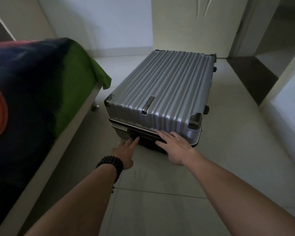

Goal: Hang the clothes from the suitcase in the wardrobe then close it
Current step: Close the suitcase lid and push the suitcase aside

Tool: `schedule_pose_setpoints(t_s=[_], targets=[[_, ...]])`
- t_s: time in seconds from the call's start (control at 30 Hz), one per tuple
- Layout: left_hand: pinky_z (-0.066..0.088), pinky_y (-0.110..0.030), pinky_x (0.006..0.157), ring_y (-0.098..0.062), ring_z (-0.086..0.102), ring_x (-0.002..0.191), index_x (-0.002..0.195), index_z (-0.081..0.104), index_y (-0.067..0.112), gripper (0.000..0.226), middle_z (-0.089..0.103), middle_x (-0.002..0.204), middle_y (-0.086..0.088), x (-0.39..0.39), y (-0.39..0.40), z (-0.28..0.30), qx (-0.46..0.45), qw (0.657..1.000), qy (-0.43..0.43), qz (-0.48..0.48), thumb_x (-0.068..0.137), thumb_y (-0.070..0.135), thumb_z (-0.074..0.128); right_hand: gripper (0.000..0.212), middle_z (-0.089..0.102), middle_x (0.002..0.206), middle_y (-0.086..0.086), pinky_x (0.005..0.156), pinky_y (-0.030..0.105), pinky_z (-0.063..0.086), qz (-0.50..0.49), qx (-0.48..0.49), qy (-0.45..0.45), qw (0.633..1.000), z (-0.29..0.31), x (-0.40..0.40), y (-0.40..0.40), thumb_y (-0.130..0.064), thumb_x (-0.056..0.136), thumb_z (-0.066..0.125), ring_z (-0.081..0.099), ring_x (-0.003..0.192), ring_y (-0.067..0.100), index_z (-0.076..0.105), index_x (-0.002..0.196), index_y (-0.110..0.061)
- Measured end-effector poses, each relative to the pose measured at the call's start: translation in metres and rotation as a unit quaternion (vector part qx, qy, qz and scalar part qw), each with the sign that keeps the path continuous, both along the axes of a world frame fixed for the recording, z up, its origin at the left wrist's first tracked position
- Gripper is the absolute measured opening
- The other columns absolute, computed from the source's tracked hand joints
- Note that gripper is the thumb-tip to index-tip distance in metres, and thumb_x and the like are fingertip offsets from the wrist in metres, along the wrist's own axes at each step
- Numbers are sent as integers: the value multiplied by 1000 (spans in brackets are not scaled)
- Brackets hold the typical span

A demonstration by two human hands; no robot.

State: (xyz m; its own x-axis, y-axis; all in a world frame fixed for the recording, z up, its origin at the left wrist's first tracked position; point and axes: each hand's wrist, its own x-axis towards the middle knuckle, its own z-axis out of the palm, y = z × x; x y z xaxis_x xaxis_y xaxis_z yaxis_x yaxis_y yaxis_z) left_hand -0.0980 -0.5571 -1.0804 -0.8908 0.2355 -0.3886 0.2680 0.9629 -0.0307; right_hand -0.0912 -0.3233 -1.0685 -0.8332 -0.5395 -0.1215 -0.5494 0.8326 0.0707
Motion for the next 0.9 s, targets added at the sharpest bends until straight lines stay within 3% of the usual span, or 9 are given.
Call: schedule_pose_setpoints(t_s=[0.2,0.37,0.43,0.53,0.67,0.73,0.8,0.9], targets=[[33,-49,107,-29,13,147,155,-8,24,94,1,163,2,-17,29,-26,-31,999,7,-38,86,25,57,84,-38,153,11,118,45,-9,-49,128,50,989,-26,3,14,-25,86,51,-25,146,23,3,155,-20],[27,-48,111,-28,15,147,155,-6,21,94,0,163,-1,-29,51,-50,-7,998,1,-67,86,25,57,95,-48,145,13,110,57,-19,-110,141,50,983,-40,3,29,-35,83,57,-42,136,26,-5,154,-23],[31,-47,109,-30,21,144,155,-2,19,93,2,162,-3,-33,62,-60,18,998,11,-64,84,23,57,95,-50,143,14,109,64,-19,-133,136,38,981,-47,3,29,-36,80,61,-45,134,30,-1,153,-32],[44,-44,96,-35,39,129,155,2,21,94,4,159,-6,-39,73,-82,52,997,24,-47,81,21,60,87,-50,143,14,108,68,-14,-172,137,45,974,-57,0,25,-34,78,63,-47,132,33,17,152,-32],[45,-34,71,-31,54,109,149,22,19,78,32,146,-6,-50,74,-95,59,997,44,-32,82,19,61,72,-47,146,13,107,69,-17,-206,122,42,970,-69,-5,19,-29,78,68,-45,134,34,38,143,-32],[42,-32,67,-30,58,103,145,31,18,66,40,140,-6,-46,73,-95,89,995,43,-19,85,19,58,50,-43,149,12,109,69,-11,-217,82,42,972,-72,-4,13,-23,77,68,-40,137,33,54,125,-29],[41,-33,67,-30,60,99,137,39,18,49,45,135,-6,-35,75,-82,108,993,50,3,91,25,53,31,-27,158,9,112,69,3,-244,7,46,969,-65,1,4,-19,75,68,-26,145,31,62,105,-20],[50,-38,74,-29,62,99,124,44,16,41,52,127,-4,-16,76,-32,45,998,32,-34,97,47,43,30,9,162,7,107,67,23,-275,-62,8,959,-37,23,0,-29,76,71,1,149,32,66,100,-12]])
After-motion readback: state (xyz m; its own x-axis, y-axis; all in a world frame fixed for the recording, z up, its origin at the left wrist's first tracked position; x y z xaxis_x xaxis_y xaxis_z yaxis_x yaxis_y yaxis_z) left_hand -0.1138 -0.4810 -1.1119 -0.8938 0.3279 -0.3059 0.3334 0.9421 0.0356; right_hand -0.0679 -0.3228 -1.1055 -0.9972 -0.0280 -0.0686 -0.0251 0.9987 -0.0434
